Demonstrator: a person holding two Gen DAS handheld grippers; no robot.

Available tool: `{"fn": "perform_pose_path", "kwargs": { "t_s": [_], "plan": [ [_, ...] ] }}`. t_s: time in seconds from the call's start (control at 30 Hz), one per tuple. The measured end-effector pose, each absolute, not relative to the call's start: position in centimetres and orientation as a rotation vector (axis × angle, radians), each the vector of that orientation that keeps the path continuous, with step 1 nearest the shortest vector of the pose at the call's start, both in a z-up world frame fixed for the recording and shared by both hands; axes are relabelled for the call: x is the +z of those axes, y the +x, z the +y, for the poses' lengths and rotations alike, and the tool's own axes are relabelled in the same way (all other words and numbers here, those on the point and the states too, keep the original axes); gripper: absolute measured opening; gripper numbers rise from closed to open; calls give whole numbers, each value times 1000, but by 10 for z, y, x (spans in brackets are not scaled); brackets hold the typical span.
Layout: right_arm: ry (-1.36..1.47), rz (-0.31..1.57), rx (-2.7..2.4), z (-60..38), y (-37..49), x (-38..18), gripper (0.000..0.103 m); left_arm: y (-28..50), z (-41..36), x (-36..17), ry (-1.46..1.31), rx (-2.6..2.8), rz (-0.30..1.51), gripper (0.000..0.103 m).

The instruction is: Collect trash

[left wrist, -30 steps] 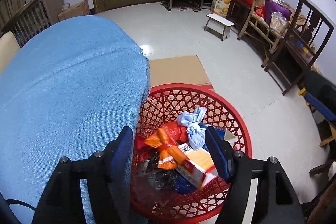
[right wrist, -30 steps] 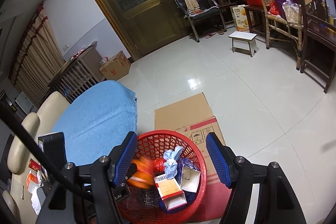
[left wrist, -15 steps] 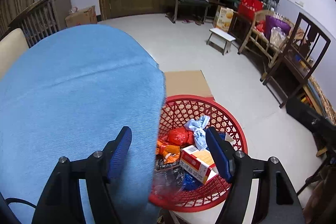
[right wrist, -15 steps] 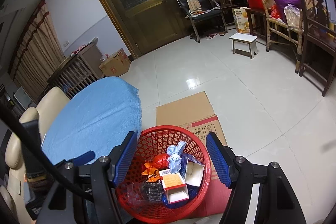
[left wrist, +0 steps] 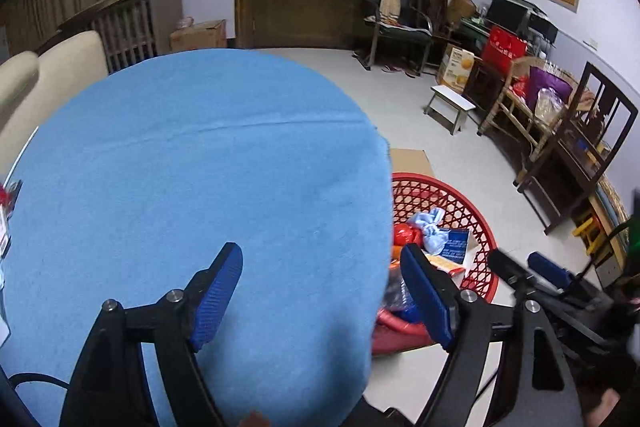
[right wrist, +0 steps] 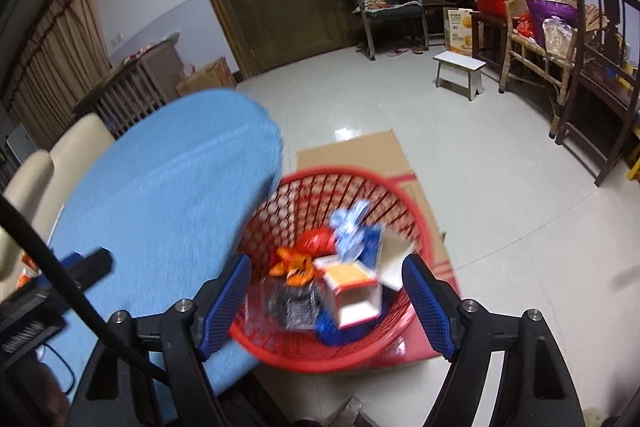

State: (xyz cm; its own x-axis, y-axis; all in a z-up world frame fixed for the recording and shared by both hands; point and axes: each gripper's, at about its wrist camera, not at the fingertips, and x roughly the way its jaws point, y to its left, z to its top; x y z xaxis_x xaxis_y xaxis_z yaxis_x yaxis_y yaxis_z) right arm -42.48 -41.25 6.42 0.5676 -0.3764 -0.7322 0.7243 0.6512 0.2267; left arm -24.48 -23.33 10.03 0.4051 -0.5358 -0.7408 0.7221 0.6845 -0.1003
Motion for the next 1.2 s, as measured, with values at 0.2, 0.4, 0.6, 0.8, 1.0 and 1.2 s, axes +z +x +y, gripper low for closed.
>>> {"fn": "perform_pose_path", "kwargs": {
  "t_s": [0.2, 0.4, 0.6, 0.8, 1.0, 1.2],
  "plan": [
    [496, 741, -702, -379, -417, 49, 81, -242, -203, 103, 239, -770, 802, 91],
    [476, 720, -696, -370, -413, 60, 81, -246, -192, 111, 251, -763, 767, 91],
    [466, 712, -687, -365, -409, 64, 81, -252, -191, 114, 280, -729, 733, 91],
    [471, 709, -690, -366, -410, 64, 81, -255, -194, 112, 287, -741, 733, 91],
    [462, 705, -695, -364, -411, 66, 81, -256, -192, 112, 282, -747, 735, 91],
    [451, 704, -697, -361, -410, 67, 81, -256, -191, 112, 278, -761, 743, 91]
  ]
}}
